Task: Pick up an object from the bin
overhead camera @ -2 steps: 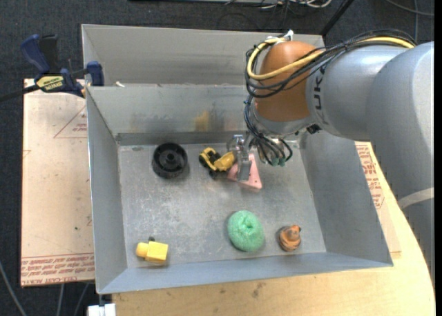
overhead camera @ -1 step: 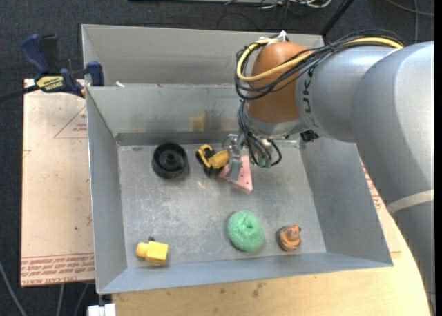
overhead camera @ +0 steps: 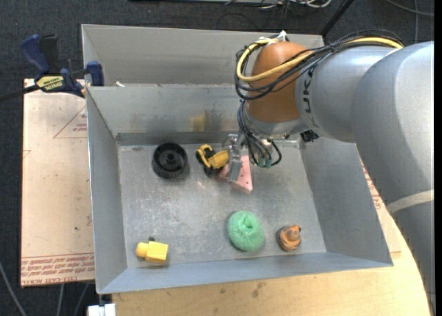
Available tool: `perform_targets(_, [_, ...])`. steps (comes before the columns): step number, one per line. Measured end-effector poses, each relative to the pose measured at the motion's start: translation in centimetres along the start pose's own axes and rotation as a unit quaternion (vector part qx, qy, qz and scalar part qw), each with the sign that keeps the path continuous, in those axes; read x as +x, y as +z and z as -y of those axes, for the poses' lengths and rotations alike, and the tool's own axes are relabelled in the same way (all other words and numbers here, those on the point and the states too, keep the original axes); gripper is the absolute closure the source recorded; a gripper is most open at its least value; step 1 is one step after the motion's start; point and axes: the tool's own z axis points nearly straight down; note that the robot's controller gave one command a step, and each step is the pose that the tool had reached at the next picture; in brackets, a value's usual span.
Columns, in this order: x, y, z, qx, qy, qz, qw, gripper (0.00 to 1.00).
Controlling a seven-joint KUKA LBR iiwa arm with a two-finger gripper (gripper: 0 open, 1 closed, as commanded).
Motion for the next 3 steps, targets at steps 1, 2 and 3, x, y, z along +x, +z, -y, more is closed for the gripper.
perform_targets(1, [0.0, -0.1, 0.0, 0.0, 0.0, -0.0004, 1.0, 1.0])
perform_targets(2, [0.2, -0.7, 0.0, 0.001, 0.0, -0.0032, 1.0, 1.0])
perform_targets(3, [0.1, -2.1, 0.0, 0.0, 0.0, -0.0023, 1.0, 1.0])
